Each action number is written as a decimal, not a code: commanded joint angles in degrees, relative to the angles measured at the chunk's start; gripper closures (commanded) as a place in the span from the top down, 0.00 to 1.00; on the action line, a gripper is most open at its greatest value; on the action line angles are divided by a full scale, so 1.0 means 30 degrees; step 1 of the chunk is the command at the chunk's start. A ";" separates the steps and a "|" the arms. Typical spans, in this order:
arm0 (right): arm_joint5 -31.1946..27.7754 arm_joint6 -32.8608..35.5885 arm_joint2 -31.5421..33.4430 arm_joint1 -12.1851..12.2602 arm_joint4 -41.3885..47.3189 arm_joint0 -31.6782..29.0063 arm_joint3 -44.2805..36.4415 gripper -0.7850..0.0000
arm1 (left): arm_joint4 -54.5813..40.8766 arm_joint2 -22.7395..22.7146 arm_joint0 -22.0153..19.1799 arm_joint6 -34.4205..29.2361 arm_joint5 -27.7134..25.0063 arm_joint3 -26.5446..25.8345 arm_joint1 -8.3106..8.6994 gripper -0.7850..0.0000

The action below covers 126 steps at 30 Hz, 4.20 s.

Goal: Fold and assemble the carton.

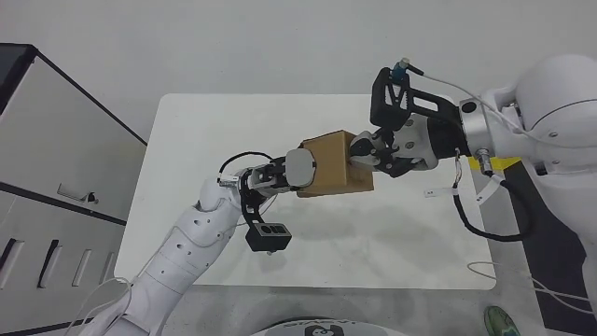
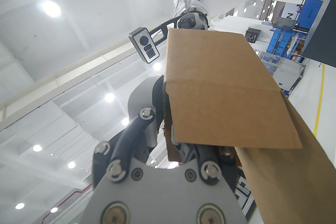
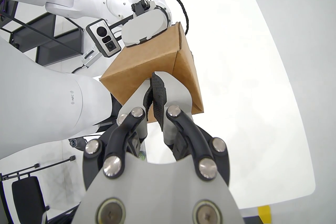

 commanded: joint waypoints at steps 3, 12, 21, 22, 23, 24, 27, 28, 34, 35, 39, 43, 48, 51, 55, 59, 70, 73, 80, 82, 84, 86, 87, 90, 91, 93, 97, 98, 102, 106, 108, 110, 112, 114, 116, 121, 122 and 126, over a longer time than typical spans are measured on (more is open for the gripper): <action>0.0019 -0.0053 -0.0025 0.0026 -0.0001 -0.0006 0.0021 0.00 | 0.0000 0.0000 0.0000 0.0000 0.0000 0.0000 0.0000 0.00; -0.0038 -0.0113 -0.0159 0.0067 0.0029 0.0038 0.0082 0.00 | 0.0000 0.0000 0.0000 0.0000 0.0000 0.0000 0.0000 0.00; -0.0030 -0.0191 -0.0329 0.0093 -0.0028 0.0138 0.0121 0.00 | 0.0000 0.0000 0.0000 0.0000 0.0000 0.0000 0.0000 0.00; -0.0032 -0.0201 -0.0342 0.0097 -0.0029 0.0147 0.0127 0.00 | 0.0000 0.0000 0.0000 0.0000 0.0000 0.0000 0.0000 0.00; -0.0027 -0.0207 -0.0360 0.0100 -0.0020 0.0149 0.0140 0.00 | 0.0000 0.0000 0.0000 0.0000 0.0000 0.0000 0.0000 0.00; -0.0018 -0.0208 -0.0375 0.0103 0.0001 0.0158 0.0152 0.00 | 0.0000 0.0000 0.0000 0.0000 0.0000 0.0000 0.0000 0.00; -0.0056 -0.0201 -0.0418 0.0113 0.0025 0.0196 0.0171 0.00 | 0.0000 0.0000 0.0000 0.0000 0.0000 0.0000 0.0000 0.00; -0.0052 -0.0212 -0.0427 0.0116 0.0025 0.0205 0.0187 0.00 | 0.0000 0.0000 0.0000 0.0000 0.0000 0.0000 0.0000 0.00; 0.0005 -0.0360 -0.0170 0.0165 0.0203 0.0320 0.0201 0.00 | 0.0000 0.0000 0.0000 0.0000 0.0000 0.0000 0.0000 0.00; 0.0028 -0.0393 -0.0019 0.0189 0.0321 0.0334 0.0197 0.00 | 0.0000 0.0000 0.0000 0.0000 0.0000 0.0000 0.0000 0.00; 0.0165 -0.0477 0.0625 0.0294 0.0807 0.0291 0.0159 0.00 | 0.0000 0.0000 0.0000 0.0000 0.0000 0.0000 0.0000 0.00; 0.0290 -0.0627 0.1452 0.0425 0.1436 0.0063 0.0206 0.00 | 0.0000 0.0000 0.0000 0.0000 0.0000 0.0000 0.0000 0.00; 0.0380 -0.1072 0.3032 0.0643 0.2861 -0.0670 0.0601 0.00 | 0.0000 0.0000 0.0000 0.0000 0.0000 0.0000 0.0000 0.00; 0.0383 -0.1290 0.4177 0.0798 0.3910 -0.1439 0.0949 0.00 | 0.0000 0.0000 0.0000 0.0000 0.0000 0.0000 0.0000 0.00; 0.0580 -0.1408 0.4693 0.0854 0.5161 -0.2004 0.1277 1.00 | 0.0000 0.0000 0.0000 0.0000 0.0000 0.0000 0.0000 0.00; 0.0580 -0.1408 0.4693 0.0854 0.5161 -0.2004 0.1277 1.00 | 0.0000 0.0000 0.0000 0.0000 0.0000 0.0000 0.0000 0.00; 0.1017 -0.2880 0.5132 0.0837 0.6775 -0.3185 0.2400 1.00 | 0.0000 0.0000 0.0000 0.0000 0.0000 0.0000 0.0000 0.00; 0.1218 -0.2878 0.5707 0.0898 0.7749 -0.4014 0.3192 1.00 | 0.1358 -0.0153 -0.0080 -0.0478 -0.0451 -0.0539 0.0088 0.00; 0.2371 -0.3210 0.6857 0.1008 0.9308 -0.6018 0.3869 1.00 | 0.5830 -0.0725 -0.0723 -0.0540 -0.1764 -0.1663 0.0445 0.00; 0.2789 -0.3404 0.7108 0.1039 0.9270 -0.6516 0.3814 1.00 | 0.7400 -0.0849 -0.1026 -0.0460 -0.2293 -0.2147 0.0564 0.00; 0.3128 -0.3469 0.7348 0.1072 0.9179 -0.6990 0.3974 1.00 | 0.8571 -0.0952 -0.1219 -0.0574 -0.2783 -0.2631 0.0660 0.00; 0.3429 -0.3528 0.7510 0.1090 0.9212 -0.7423 0.4042 1.00 | 0.9891 -0.1027 -0.1440 -0.0683 -0.3312 -0.3214 0.0759 0.00; 0.3561 -0.3546 0.7565 0.1097 0.9211 -0.7610 0.4024 1.00 | 1.0435 -0.1029 -0.1506 -0.0708 -0.3575 -0.3491 0.0804 0.00; 0.3728 -0.3602 0.7621 0.1101 0.9225 -0.7836 0.4019 1.00 | 1.2252 -0.1048 -0.1727 -0.0774 -0.4410 -0.4074 0.0931 0.00; 0.3728 -0.3602 0.7621 0.1101 0.9225 -0.7836 0.4019 1.00 | 1.2252 -0.1048 -0.1727 -0.0774 -0.4410 -0.4074 0.0931 0.00; 0.3728 -0.3602 0.7621 0.1101 0.9225 -0.7836 0.4019 1.00 | 1.2252 -0.1048 -0.1727 -0.0774 -0.4410 -0.4074 0.0931 0.00; 0.3728 -0.3602 0.7621 0.1101 0.9225 -0.7836 0.4019 1.00 | 1.2968 -0.0974 -0.1751 -0.0818 -0.4771 -0.4141 0.0974 0.00; 0.3728 -0.3602 0.7621 0.1101 0.9225 -0.7836 0.4019 1.00 | 1.4104 -0.0849 -0.1974 -0.0579 -0.5105 -0.4480 0.1033 0.00; 0.3728 -0.3602 0.7621 0.1101 0.9225 -0.7836 0.4019 1.00 | 1.6735 -0.0564 -0.2726 -0.0285 -0.5860 -0.5291 0.1178 0.00; 0.3776 -0.3867 0.7599 0.1087 0.9215 -0.7945 0.4051 1.00 | 1.9626 0.0000 -0.3768 0.0380 -0.6343 -0.6058 0.1297 0.00; 0.3933 -0.4252 0.7589 0.1063 0.9277 -0.8327 0.4144 1.00 | 1.9626 0.0275 -0.4561 0.0905 -0.6382 -0.6091 0.1456 0.00; 0.4047 -0.4324 0.7743 0.1064 0.9420 -0.8659 0.4352 1.00 | 1.9626 0.0741 -0.5467 0.1369 -0.6402 -0.5945 0.1715 0.00; 0.4097 -0.4398 0.7932 0.1059 0.9669 -0.8990 0.4531 1.00 | 1.9626 0.1423 -0.6465 0.1647 -0.6408 -0.5844 0.2040 0.00; 0.4227 -0.4496 0.8113 0.1061 0.9763 -0.9356 0.4697 1.00 | 1.9626 0.2271 -0.7486 0.1636 -0.6536 -0.5777 0.2403 0.00; 0.4365 -0.4654 0.8263 0.1054 0.9885 -0.9728 0.4808 1.00 | 1.9626 0.3323 -0.8649 0.1505 -0.6946 -0.5631 0.2808 0.00; 0.4698 -0.5179 0.8407 0.0989 1.0556 -1.0480 0.4872 1.00 | 1.9626 0.6183 -1.1030 -0.0074 -0.8345 -0.5518 0.3689 0.00; 0.4698 -0.5179 0.8407 0.0989 1.0556 -1.0480 0.4872 1.00 | 1.9626 0.6183 -1.1030 -0.0074 -0.8345 -0.5518 0.3689 0.00; 0.4698 -0.5179 0.8407 0.0989 1.0556 -1.0480 0.4872 1.00 | 1.9626 0.6183 -1.1030 -0.0074 -0.8345 -0.5518 0.3689 0.00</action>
